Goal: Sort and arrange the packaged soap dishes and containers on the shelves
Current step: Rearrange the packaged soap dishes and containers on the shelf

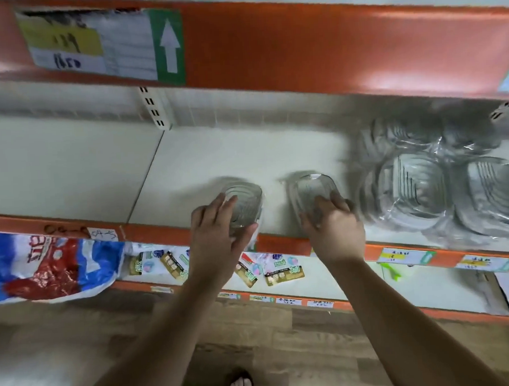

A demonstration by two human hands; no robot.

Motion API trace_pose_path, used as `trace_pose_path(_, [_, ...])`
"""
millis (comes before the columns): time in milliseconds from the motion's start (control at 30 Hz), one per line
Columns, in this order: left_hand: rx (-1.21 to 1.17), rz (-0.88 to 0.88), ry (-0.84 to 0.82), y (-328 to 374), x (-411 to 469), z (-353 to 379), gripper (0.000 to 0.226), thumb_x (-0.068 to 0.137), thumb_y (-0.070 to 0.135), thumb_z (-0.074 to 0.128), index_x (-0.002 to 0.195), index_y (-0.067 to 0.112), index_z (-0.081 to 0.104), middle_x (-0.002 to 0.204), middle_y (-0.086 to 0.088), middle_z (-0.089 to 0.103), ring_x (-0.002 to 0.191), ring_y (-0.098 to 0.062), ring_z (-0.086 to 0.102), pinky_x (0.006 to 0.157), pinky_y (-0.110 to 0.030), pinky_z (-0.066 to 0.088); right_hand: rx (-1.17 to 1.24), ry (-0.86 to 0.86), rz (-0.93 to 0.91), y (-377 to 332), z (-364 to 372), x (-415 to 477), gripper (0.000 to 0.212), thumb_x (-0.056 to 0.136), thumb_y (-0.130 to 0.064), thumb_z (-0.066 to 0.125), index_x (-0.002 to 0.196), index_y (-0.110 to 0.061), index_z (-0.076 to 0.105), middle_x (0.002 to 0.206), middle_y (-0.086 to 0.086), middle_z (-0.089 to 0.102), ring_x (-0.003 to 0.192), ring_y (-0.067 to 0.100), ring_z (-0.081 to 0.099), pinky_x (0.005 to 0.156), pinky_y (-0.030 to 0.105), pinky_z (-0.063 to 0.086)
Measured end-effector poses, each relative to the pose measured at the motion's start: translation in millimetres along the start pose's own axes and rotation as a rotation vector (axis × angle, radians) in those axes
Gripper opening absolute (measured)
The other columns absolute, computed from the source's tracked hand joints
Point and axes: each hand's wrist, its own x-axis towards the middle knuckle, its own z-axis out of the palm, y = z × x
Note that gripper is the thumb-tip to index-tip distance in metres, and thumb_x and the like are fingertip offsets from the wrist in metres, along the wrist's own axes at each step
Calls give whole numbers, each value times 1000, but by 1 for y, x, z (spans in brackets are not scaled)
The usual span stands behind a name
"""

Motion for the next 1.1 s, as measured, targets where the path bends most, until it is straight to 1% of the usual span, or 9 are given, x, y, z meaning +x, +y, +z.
trace_pose_path(100, [-39, -24, -14, -5, 5, 10, 62, 85, 62, 46, 120, 13, 60, 133, -4, 57, 116, -23, 42, 89, -30, 37, -130, -63, -25, 4, 8, 32, 46, 97, -40, 47, 132, -11, 50, 144, 17, 43, 130, 38, 38, 106, 39, 29])
trace_pose_path(200, [-63, -15, -20, -7, 7, 16, 60, 84, 61, 49, 116, 13, 63, 133, -4, 58, 117, -23, 44, 90, -26, 34, -259, -83, -29, 7, 10, 60, 54, 101, -37, 37, 144, -5, 35, 149, 25, 33, 133, 42, 30, 107, 41, 23])
trace_pose_path(333, [-46, 21, -48, -7, 12, 22, 63, 82, 62, 49, 116, 11, 65, 132, -5, 59, 118, -26, 46, 92, -24, 33, -306, -88, -11, 12, 3, 91, 52, 103, -34, 33, 141, 1, 35, 145, 31, 32, 128, 45, 32, 104, 43, 24])
trace_pose_path(533, [-58, 43, -48, 0, 18, 26, 60, 83, 61, 52, 115, 12, 66, 130, -6, 61, 117, -26, 48, 92, -25, 34, -218, 11, -2, 12, 2, 104, 42, 101, -31, 43, 120, 4, 53, 128, 27, 37, 114, 43, 39, 100, 45, 32])
trace_pose_path(700, [-69, 47, -33, -2, 18, 30, 58, 83, 61, 52, 113, 14, 66, 129, -6, 61, 116, -26, 49, 92, -25, 35, -191, 29, -15, 19, 12, 100, 45, 101, -33, 42, 127, 3, 49, 126, 26, 40, 117, 42, 39, 106, 45, 28])
trace_pose_path(800, [-65, 69, -28, -3, 18, 30, 58, 82, 61, 54, 114, 14, 66, 130, -6, 60, 117, -26, 49, 92, -26, 36, -150, -9, -42, 20, 17, 97, 57, 102, -34, 35, 147, 0, 29, 140, 27, 35, 134, 43, 29, 117, 44, 11])
trace_pose_path(900, [-96, 76, -47, -3, 15, 29, 60, 81, 60, 55, 117, 14, 64, 135, -6, 56, 121, -25, 45, 94, -28, 37, -66, -23, -82, 18, 21, 83, 61, 102, -30, 35, 151, 2, 19, 155, 26, 22, 147, 43, 8, 121, 44, -2])
trace_pose_path(967, [-107, 97, -53, -2, 12, 29, 59, 81, 56, 54, 120, 12, 63, 138, -7, 54, 122, -26, 43, 94, -28, 36, 86, 34, -83, 15, 20, 66, 58, 99, -19, 44, 149, 4, 25, 155, 26, 23, 147, 42, 10, 121, 42, 7])
trace_pose_path(1100, [-114, 157, -99, 9, 9, 32, 53, 83, 40, 60, 127, 11, 61, 141, -9, 51, 124, -27, 40, 97, -28, 34, 202, 66, -133, 20, 19, 21, 48, 93, -7, 52, 139, 6, 43, 140, 28, 43, 135, 42, 37, 114, 45, 30])
